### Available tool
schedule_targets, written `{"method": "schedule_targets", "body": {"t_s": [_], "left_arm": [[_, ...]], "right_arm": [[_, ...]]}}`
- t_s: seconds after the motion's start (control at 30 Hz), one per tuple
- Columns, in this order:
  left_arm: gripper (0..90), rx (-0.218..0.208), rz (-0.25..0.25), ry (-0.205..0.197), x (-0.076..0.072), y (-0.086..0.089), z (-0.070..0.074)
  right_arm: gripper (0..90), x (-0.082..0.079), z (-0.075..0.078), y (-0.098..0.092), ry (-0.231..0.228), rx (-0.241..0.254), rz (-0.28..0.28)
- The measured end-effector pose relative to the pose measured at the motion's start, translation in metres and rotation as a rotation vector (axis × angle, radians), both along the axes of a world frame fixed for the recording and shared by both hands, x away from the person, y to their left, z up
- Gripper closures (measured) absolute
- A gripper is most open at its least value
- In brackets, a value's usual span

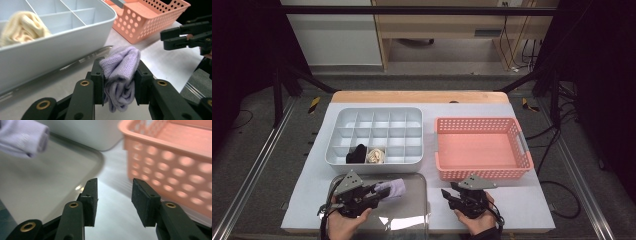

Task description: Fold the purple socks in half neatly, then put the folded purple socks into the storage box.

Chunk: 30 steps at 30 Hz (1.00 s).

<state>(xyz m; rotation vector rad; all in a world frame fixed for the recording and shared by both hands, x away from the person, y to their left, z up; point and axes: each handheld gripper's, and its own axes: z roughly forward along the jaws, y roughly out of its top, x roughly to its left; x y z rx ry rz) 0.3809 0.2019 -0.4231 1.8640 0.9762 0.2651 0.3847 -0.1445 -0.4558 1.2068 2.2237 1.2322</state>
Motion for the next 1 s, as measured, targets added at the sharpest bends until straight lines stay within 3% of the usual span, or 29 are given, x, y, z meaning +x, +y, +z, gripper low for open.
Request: {"method": "schedule_targets", "body": {"t_s": [0.1, 0.13, 0.53, 1.0], "left_arm": [[66.1, -0.001, 0.005, -0.003, 0.004, 0.002, 0.005], [66.1, 0.006, 0.005, -0.006, 0.007, 0.002, 0.009], [66.0, 0.019, 0.021, -0.038, 0.022, 0.003, 0.031], [66.0, 0.05, 0.036, -0.07, 0.047, -0.004, 0.05]], "right_arm": [[55.7, -0.001, 0.0, -0.009, 0.001, -0.008, -0.023], [55.1, -0.002, -0.002, -0.015, -0.005, -0.031, -0.042], [51.0, -0.007, -0.005, -0.039, -0.004, -0.04, -0.113], [50.0, -0.011, -0.006, -0.05, -0.011, -0.036, -0.145]]}}
